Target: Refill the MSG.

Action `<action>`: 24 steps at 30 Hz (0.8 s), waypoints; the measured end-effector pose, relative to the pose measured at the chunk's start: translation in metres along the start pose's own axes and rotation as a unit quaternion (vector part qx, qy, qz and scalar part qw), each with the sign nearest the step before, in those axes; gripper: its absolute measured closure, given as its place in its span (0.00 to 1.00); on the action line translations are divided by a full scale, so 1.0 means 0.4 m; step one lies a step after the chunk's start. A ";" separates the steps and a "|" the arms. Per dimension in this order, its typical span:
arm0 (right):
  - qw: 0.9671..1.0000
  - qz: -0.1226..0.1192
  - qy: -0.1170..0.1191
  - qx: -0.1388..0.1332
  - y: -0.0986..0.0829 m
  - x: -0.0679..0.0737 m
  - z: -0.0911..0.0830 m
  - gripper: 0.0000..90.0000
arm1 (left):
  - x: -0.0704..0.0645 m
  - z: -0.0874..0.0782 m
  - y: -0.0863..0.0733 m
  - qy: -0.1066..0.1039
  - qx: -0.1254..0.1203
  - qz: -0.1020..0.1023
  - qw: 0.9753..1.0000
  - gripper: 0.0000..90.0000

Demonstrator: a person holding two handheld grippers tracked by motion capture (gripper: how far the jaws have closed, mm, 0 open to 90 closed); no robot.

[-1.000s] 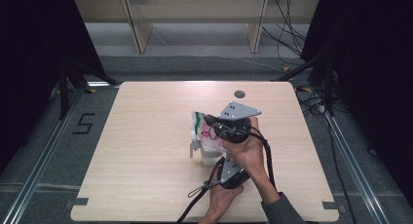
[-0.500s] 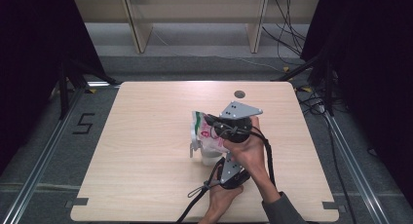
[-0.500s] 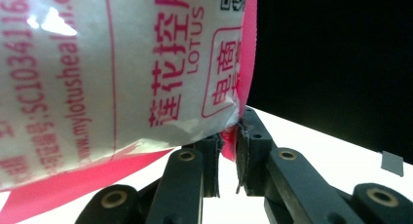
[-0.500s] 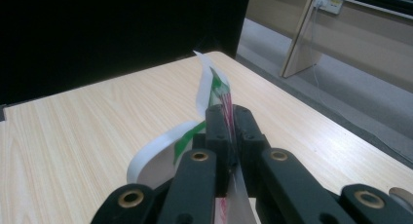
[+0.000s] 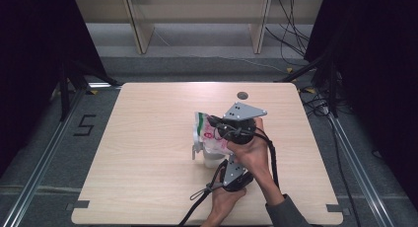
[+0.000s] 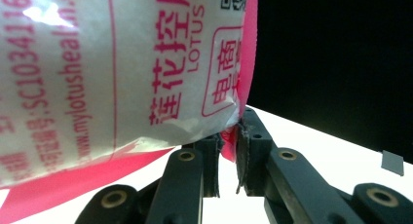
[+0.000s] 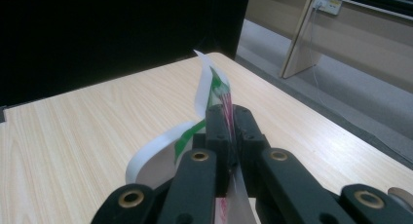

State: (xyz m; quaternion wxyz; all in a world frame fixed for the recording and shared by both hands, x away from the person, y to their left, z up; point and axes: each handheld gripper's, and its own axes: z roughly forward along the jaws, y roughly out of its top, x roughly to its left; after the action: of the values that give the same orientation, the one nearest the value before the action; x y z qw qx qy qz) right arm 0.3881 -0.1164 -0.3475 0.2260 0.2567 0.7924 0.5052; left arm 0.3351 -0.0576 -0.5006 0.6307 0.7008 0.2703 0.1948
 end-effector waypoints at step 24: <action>1.000 -0.008 0.007 0.001 0.005 0.002 -0.010 1.00 | 0.005 -0.004 -0.002 0.007 0.011 0.013 1.000 0.89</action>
State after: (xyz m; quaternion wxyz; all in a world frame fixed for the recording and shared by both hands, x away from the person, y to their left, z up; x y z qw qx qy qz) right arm 0.3853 -0.1181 -0.3443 0.2239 0.2471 0.7967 0.5040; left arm 0.3356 -0.0550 -0.5015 0.6190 0.7095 0.2675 0.2047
